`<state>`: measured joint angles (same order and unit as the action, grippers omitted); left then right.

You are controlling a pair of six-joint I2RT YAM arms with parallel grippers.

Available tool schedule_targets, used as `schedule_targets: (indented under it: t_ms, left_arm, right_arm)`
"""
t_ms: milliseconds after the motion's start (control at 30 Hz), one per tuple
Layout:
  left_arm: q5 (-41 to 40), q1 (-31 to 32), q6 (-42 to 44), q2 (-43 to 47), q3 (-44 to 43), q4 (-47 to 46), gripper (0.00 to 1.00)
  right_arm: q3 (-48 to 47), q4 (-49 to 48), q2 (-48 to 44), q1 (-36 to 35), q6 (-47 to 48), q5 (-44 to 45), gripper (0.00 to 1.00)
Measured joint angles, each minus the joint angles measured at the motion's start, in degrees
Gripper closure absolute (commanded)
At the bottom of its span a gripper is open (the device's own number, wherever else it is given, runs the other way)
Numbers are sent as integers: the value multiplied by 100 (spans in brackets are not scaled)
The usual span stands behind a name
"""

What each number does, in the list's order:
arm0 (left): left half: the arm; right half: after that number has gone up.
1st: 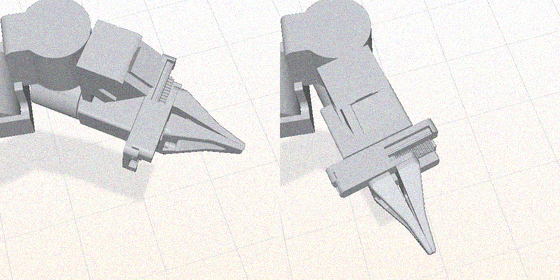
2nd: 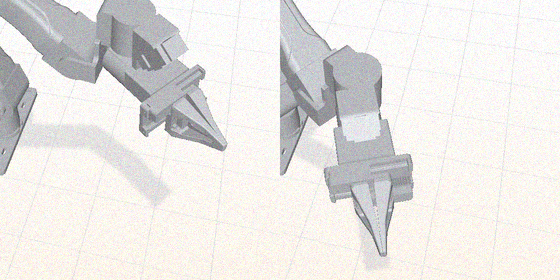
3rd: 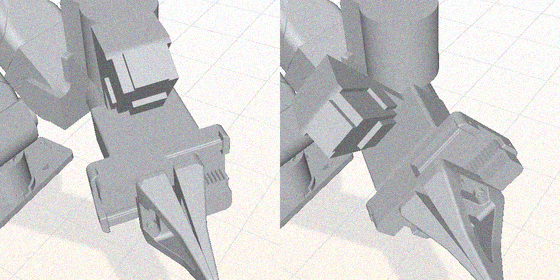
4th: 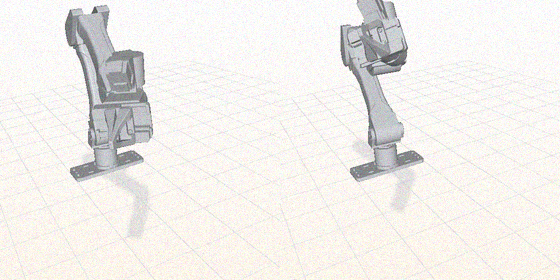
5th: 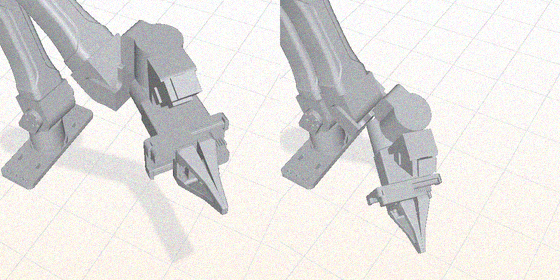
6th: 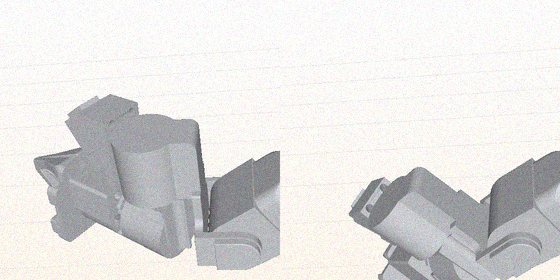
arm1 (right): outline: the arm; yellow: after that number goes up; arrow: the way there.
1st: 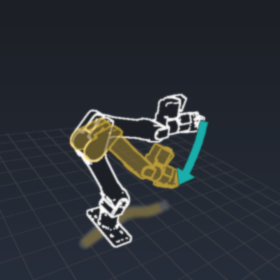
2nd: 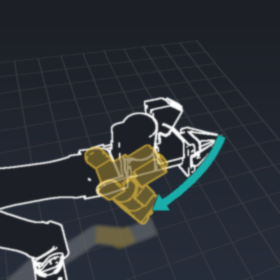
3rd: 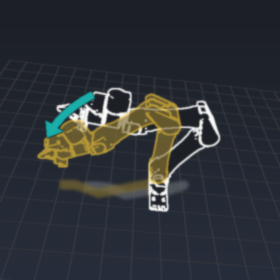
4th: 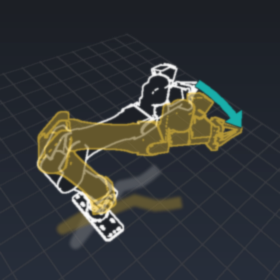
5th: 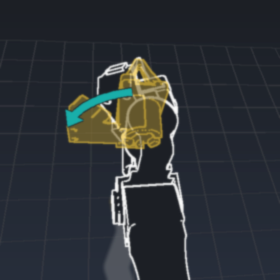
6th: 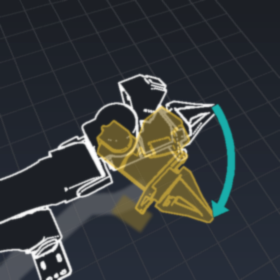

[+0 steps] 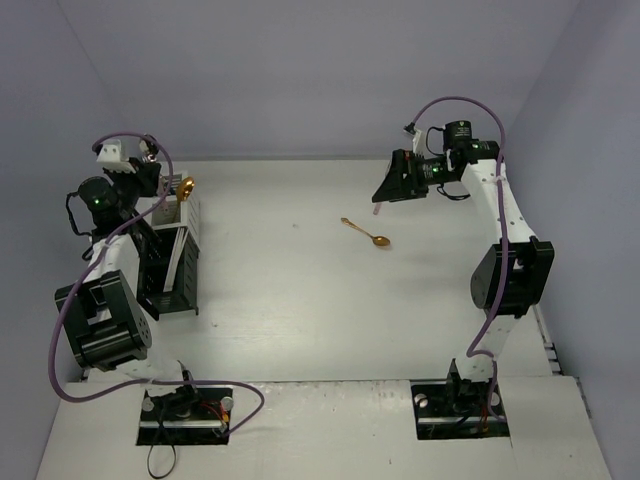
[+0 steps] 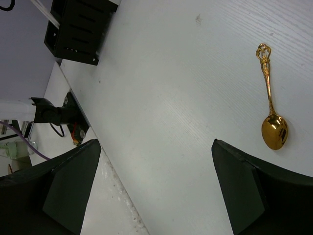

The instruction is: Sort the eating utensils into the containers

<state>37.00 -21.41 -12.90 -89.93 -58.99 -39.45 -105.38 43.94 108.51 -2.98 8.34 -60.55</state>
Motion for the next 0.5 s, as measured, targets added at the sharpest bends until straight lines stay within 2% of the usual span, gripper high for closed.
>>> schedule_targets:
  t_ms: [100, 167, 233, 333, 500]
  left_arm:
    - [28, 0, 74, 0, 132, -34, 75]
    - [33, -3, 95, 0, 178, -31, 55]
    - [27, -17, 108, 0, 180, -56, 44]
    - [23, -66, 111, 4, 159, -91, 40]
    - [24, -169, 56, 90, -192, 84, 40]
  right_arm:
    - [0, 0, 2, 0, 32, 0, 5]
    - [0, 1, 2, 0, 40, 3, 5]
    - [1, 0, 2, 0, 57, 10, 5]
    - [25, 0, 2, 0, 80, 96, 7]
    - [99, -2, 2, 0, 197, 696, 17]
